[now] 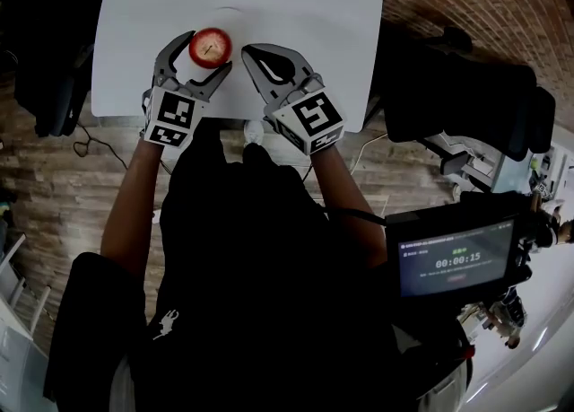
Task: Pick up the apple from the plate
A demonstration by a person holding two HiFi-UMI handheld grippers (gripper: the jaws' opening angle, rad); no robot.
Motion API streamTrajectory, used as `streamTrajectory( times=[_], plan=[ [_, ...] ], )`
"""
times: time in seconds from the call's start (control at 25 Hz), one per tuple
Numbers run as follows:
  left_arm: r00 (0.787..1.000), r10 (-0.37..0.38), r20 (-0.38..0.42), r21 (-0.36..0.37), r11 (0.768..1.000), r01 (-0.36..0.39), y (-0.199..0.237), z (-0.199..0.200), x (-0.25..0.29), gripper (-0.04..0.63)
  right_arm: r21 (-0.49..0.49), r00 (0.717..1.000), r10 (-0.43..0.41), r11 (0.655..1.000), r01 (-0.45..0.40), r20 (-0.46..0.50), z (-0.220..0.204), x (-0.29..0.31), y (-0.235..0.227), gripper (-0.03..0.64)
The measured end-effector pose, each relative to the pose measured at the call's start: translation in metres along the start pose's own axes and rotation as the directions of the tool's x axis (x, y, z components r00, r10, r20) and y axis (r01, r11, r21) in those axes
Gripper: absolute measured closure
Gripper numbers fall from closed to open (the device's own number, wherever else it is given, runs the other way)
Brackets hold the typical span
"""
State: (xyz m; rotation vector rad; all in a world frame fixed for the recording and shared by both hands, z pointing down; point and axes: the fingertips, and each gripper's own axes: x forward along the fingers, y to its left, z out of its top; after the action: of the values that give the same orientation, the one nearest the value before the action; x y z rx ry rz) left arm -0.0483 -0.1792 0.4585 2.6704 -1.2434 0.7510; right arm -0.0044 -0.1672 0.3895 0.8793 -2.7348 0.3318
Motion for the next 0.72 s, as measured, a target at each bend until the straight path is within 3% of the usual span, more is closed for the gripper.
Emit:
streamTrajectory(
  times=[0.56, 0.72],
  plan=[
    [0.997, 0.06, 0.04, -0.001, 0.998, -0.06, -0.016, 0.029, -0.047, 0.216, -0.009, 0.997, 0.006, 1.0, -0.006, 0.077, 0.028, -0.025, 0.02, 0.612],
    [0.997, 0.07, 0.042, -0.004, 0.998, -0.07, -0.02, 0.03, -0.053, 0.216, -0.028, 0.999, 0.017, 0.999, -0.016, 0.048, 0.023, -0.029, 0.02, 0.612]
  ],
)
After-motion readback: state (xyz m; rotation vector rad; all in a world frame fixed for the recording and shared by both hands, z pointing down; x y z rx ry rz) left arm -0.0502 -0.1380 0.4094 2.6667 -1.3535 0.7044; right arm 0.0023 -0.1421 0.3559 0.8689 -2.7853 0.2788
